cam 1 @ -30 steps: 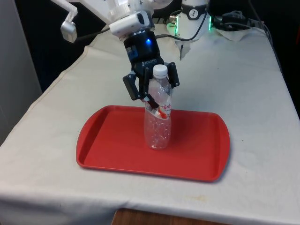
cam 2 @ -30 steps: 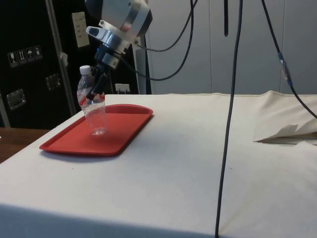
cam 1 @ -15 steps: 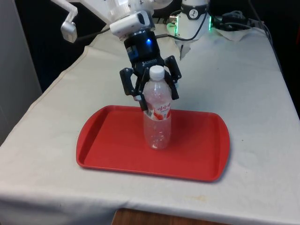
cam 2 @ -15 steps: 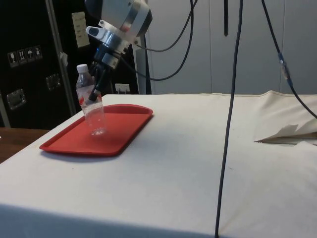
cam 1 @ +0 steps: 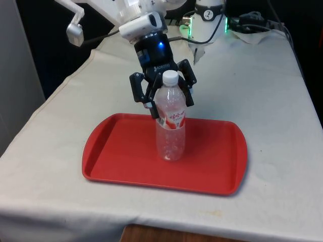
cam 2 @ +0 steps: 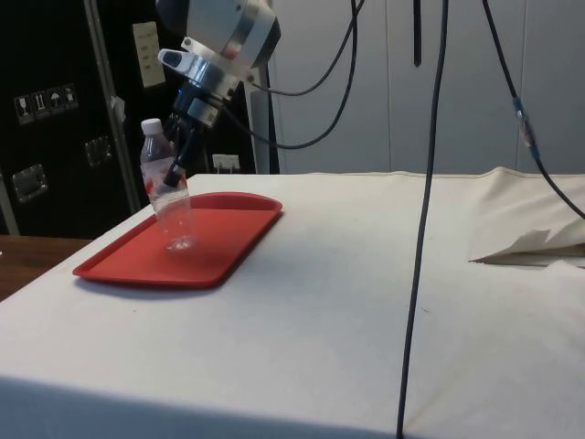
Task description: Place the bottle upright on the tray.
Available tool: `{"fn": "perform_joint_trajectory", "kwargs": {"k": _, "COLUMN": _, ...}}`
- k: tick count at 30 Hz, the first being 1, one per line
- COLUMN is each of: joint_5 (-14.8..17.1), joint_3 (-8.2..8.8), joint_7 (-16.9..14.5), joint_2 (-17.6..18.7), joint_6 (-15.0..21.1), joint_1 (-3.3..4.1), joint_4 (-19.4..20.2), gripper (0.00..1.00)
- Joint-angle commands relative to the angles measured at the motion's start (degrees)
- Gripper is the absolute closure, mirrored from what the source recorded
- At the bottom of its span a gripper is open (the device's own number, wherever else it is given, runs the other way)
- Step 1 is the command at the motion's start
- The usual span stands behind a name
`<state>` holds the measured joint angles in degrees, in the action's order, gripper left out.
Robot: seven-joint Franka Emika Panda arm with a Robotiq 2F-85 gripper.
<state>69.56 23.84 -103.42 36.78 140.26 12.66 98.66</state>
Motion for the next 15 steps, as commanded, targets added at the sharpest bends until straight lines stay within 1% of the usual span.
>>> {"fn": "perform_joint_trajectory", "kwargs": {"k": 1, "joint_5": 0.23, "joint_3": -0.06, "joint_7": -0.34, "joint_2": -0.34, "joint_6": 0.29, "joint_1": 0.00, "joint_4": 0.40, "gripper": 0.00}}
{"fn": "perform_joint_trajectory", "kwargs": {"k": 3, "joint_5": 0.29, "joint_3": -0.06, "joint_7": -0.57, "joint_2": -0.57, "joint_6": 0.34, "joint_1": 0.06, "joint_4": 0.80, "gripper": 0.00}}
{"fn": "perform_joint_trajectory", "kwargs": {"k": 4, "joint_5": 0.06, "joint_3": 0.00, "joint_7": -0.23, "joint_2": -0.17, "joint_6": 0.00, "joint_1": 0.00, "joint_4": 0.40, "gripper": 0.00}}
{"fn": "perform_joint_trajectory", "kwargs": {"k": 5, "joint_5": 0.46, "joint_3": -0.06, "joint_7": -0.97, "joint_2": -0.97, "joint_6": 0.46, "joint_1": 0.06, "joint_4": 1.43, "gripper": 0.00}}
{"fn": "perform_joint_trajectory", "kwargs": {"k": 11, "joint_5": 1.03, "joint_3": -0.17, "joint_7": -2.35, "joint_2": -2.46, "joint_6": 0.63, "joint_1": -0.06, "joint_4": 3.61, "gripper": 0.00}}
{"fn": "perform_joint_trajectory", "kwargs": {"k": 12, "joint_5": 0.34, "joint_3": 0.00, "joint_7": -1.55, "joint_2": -2.01, "joint_6": 0.06, "joint_1": -0.06, "joint_4": 3.09, "gripper": 0.00}}
{"fn": "perform_joint_trajectory", "kwargs": {"k": 13, "joint_5": 1.09, "joint_3": -0.17, "joint_7": -2.64, "joint_2": -2.75, "joint_6": 0.69, "joint_1": -0.06, "joint_4": 4.01, "gripper": 0.00}}
{"fn": "perform_joint_trajectory", "kwargs": {"k": 15, "joint_5": 1.43, "joint_3": -0.11, "joint_7": -3.38, "joint_2": -3.44, "joint_6": 0.74, "joint_1": -0.06, "joint_4": 5.10, "gripper": 0.00}}
